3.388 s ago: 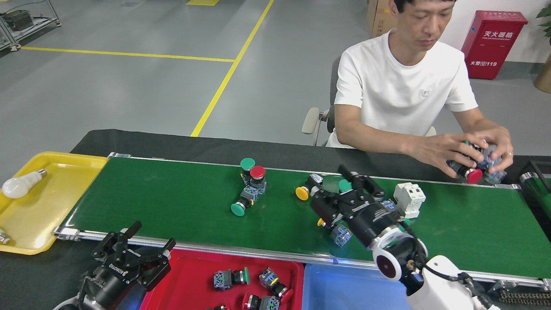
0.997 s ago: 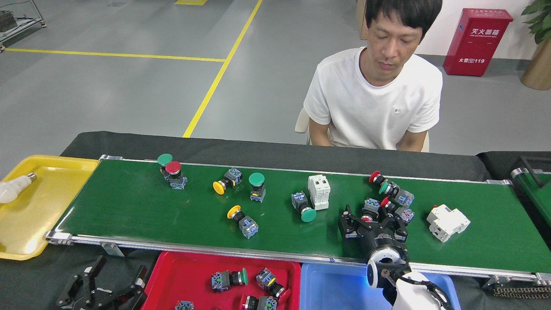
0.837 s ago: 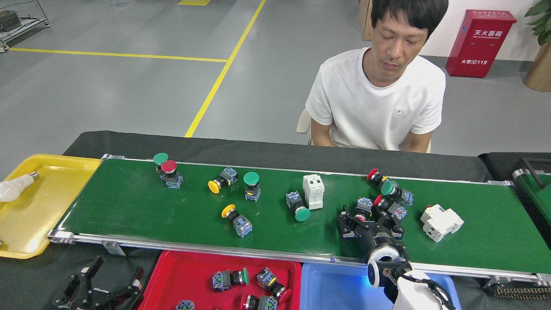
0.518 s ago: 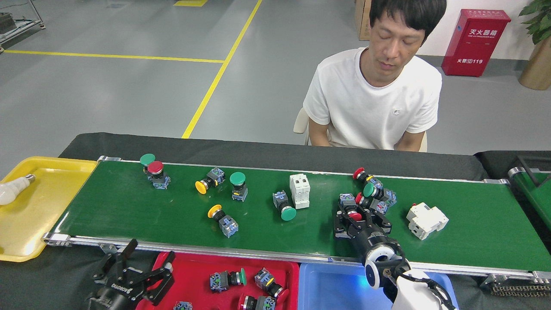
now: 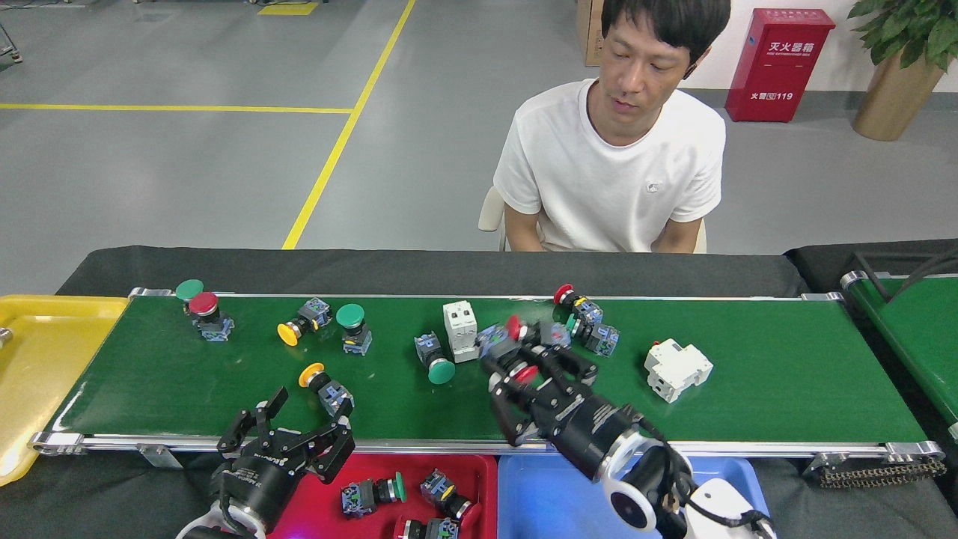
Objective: Pick switch part from conveyor to tray
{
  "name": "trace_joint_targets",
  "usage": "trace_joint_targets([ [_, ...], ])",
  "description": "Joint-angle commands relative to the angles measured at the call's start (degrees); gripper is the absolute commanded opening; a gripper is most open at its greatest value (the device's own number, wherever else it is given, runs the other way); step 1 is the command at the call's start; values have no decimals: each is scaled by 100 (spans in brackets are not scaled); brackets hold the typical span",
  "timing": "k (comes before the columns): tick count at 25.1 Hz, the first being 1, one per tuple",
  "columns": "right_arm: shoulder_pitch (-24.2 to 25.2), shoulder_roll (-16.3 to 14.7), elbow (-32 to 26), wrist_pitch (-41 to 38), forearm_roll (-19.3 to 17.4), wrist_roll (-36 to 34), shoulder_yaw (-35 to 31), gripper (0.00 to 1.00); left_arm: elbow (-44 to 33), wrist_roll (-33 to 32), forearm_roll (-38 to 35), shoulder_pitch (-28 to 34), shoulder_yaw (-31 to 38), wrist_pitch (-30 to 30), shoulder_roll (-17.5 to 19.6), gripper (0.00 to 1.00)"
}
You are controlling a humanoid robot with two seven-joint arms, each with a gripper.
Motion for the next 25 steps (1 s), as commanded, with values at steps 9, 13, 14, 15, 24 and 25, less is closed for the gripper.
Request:
trace_joint_targets([
  [9,-58,168,-102,-142,22,-143,1110,98,733,-55,-186,-634,-107,873,-16,98],
  [13,-146,168,-111,-327,4,-134,1093,98,1207,-46,-300,-1003,-195,1655,19,58],
  [14,-146,168,-120,-274,-5,-134,1084,98,1277,-46,-300,-1055,-195,1682,45,29],
  [15,-155,150,-128,-257,-5,-134,1066,98,1304,-46,-300,-1073,-195,1682,63,14],
  [24,-84,62,-146,-301,-497,59,811,98,390,-37,25,-396,51,522,169,2],
  [25,-84,53,-146,-309,-541,59,811,98,13,-37,139,-45,157,223,247,3],
])
